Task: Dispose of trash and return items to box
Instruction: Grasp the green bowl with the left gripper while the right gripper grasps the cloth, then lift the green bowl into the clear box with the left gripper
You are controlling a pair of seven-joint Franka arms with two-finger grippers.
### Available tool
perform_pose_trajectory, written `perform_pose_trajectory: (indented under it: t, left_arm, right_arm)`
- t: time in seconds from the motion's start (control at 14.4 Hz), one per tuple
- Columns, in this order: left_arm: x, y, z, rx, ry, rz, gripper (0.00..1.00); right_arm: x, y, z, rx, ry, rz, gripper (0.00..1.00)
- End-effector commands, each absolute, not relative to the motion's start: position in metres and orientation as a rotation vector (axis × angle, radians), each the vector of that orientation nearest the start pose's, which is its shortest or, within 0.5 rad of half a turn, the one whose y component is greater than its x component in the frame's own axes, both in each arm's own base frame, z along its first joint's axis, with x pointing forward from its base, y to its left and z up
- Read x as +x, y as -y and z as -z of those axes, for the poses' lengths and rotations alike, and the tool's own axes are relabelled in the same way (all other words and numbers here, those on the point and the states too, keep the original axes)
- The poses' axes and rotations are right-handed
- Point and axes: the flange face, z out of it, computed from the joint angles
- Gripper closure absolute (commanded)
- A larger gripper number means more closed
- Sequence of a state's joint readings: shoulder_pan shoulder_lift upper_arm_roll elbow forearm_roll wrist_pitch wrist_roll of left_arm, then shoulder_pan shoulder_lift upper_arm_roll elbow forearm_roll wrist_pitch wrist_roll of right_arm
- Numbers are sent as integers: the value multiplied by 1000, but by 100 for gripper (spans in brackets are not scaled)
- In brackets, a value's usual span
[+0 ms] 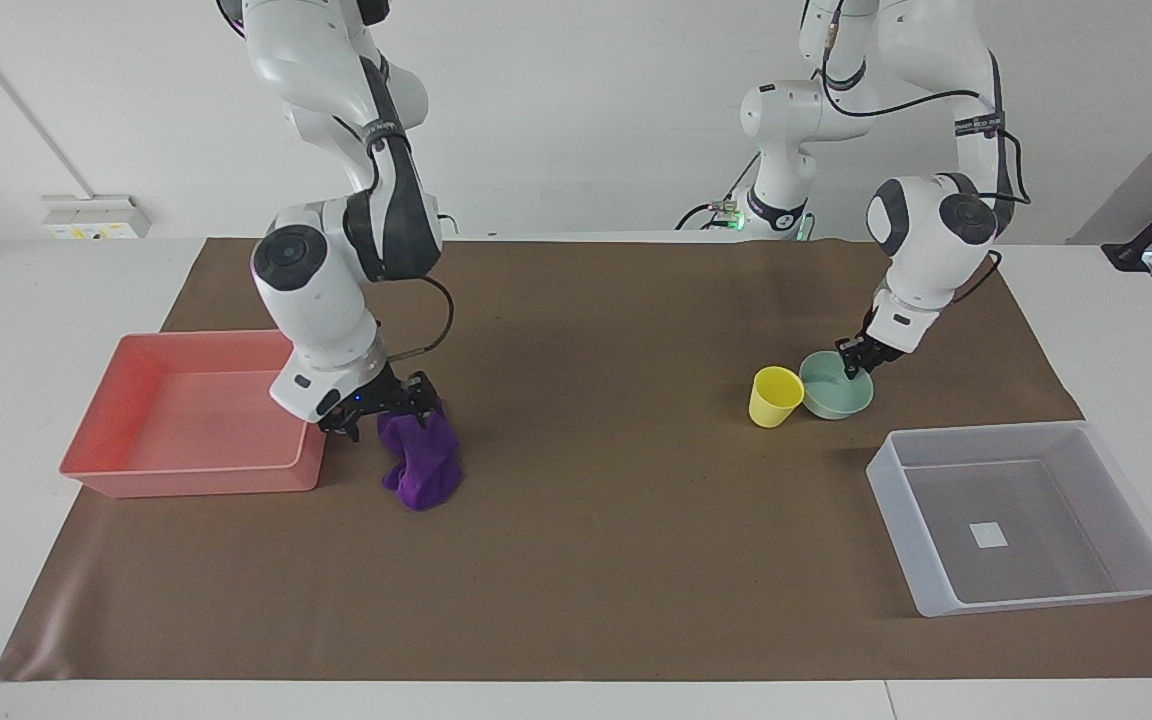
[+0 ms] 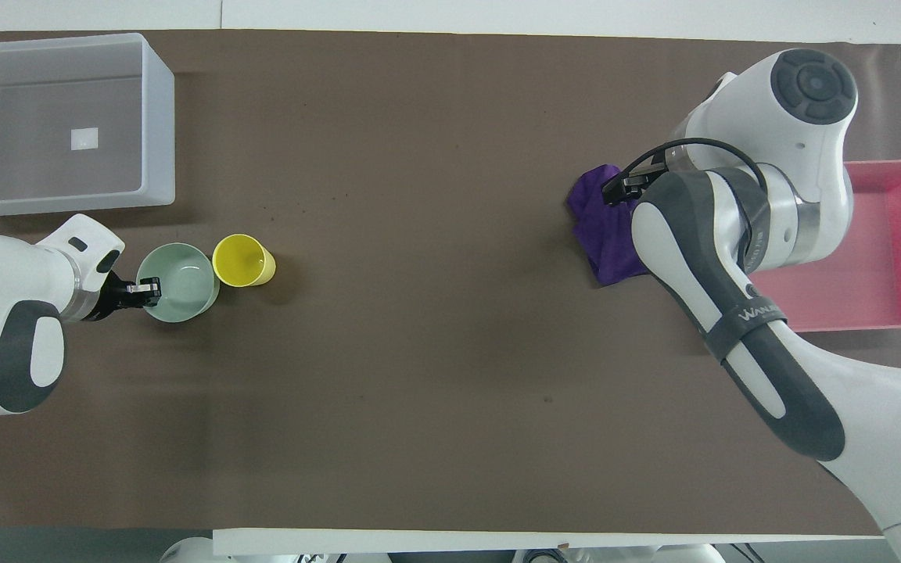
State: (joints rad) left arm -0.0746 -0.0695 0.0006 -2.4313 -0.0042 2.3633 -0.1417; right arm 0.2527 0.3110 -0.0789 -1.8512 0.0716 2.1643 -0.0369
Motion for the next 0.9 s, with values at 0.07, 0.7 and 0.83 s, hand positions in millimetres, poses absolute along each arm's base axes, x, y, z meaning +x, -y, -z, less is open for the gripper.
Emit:
perform_pose_trajectory:
  t: [0.07, 0.7, 0.83]
  left_arm:
    - [476, 41, -350, -3145, 125, -33, 100]
    - [551, -11, -481, -3177, 274, 47, 100]
    - [605, -48, -470, -3186, 390, 109, 100]
  right_arm:
    - [611, -121, -320, -3084, 308, 29, 2]
    - [601, -130, -306, -3078, 348, -22, 99]
    - [603, -132, -318, -3074, 354, -3, 99]
